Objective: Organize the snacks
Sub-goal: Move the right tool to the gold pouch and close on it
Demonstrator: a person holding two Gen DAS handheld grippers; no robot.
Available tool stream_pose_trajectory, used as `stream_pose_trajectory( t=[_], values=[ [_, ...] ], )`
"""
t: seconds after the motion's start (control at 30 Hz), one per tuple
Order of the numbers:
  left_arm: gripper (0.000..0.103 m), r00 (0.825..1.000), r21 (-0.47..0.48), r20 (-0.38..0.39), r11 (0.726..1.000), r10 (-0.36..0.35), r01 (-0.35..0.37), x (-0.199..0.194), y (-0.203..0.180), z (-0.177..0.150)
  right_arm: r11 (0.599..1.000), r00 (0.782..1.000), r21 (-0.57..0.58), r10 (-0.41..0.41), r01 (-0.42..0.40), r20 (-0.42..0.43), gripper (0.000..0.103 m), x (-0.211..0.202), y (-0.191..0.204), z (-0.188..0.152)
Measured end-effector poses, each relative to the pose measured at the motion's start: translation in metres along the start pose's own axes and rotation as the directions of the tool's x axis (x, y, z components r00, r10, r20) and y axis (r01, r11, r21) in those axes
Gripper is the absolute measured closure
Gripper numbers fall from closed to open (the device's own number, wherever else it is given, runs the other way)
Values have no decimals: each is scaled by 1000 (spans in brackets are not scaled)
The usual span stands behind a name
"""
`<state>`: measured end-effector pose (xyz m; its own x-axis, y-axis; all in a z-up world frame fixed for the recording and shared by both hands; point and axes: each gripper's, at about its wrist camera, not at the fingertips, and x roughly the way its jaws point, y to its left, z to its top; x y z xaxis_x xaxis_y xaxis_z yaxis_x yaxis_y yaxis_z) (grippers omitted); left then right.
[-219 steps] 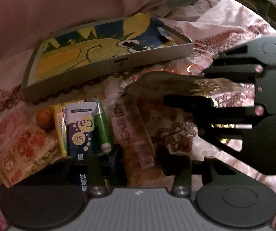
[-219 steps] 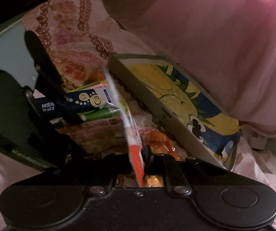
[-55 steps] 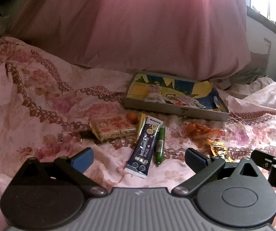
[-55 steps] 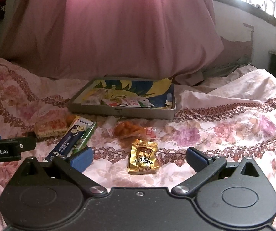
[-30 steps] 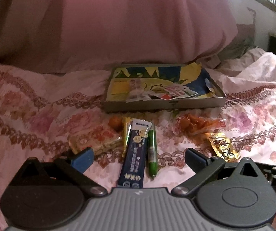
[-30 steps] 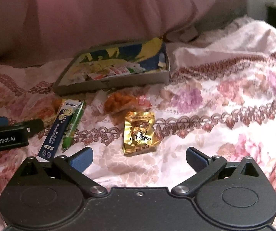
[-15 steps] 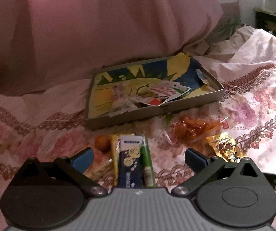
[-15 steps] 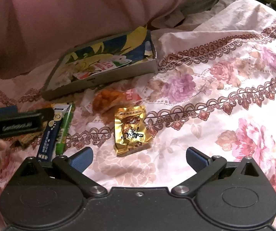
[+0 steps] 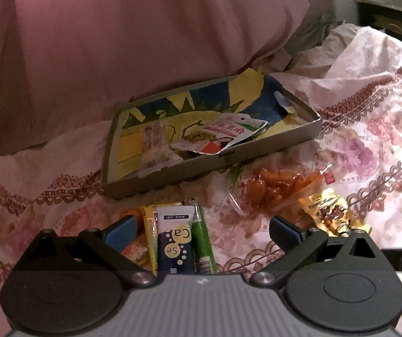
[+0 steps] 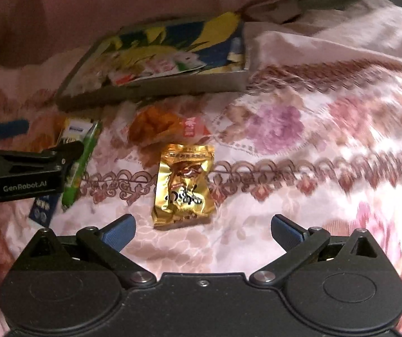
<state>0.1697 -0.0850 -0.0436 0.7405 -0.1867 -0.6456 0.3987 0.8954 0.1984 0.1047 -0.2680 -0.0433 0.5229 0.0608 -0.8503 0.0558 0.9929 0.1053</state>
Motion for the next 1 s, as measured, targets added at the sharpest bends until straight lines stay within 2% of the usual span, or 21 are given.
stream_pose_trajectory(
  t=[0.17,0.33,0.53,0.67,0.77,0.83,1.0],
  values=[
    [0,1000,1,5,1000,-19,19,11,0,0,995,999,-90,32,-35,-32,1,18,-1,18],
    [0,1000,3,2,1000,-29,29,20,0,-2,991,996,-119,53,-61,-75,1,40,7,19],
    [0,999,6,-7,999,-35,35,27,-2,-2,974,997,-228,-4,-15,-82,1,57,22,18],
    [0,999,5,-7,999,-44,44,30,-1,-3,977,993,-215,-33,8,-111,3,69,18,19],
    [0,999,13,-3,999,-41,41,33,-3,-2,987,992,-159,-25,4,-127,9,70,9,20],
    [0,999,15,-3,999,-44,44,35,-3,-2,991,993,-132,-25,10,-115,18,69,5,22],
    [0,998,51,17,997,-66,65,37,-8,-2,998,995,-66,-26,20,-92,32,66,-4,30]
  ],
)
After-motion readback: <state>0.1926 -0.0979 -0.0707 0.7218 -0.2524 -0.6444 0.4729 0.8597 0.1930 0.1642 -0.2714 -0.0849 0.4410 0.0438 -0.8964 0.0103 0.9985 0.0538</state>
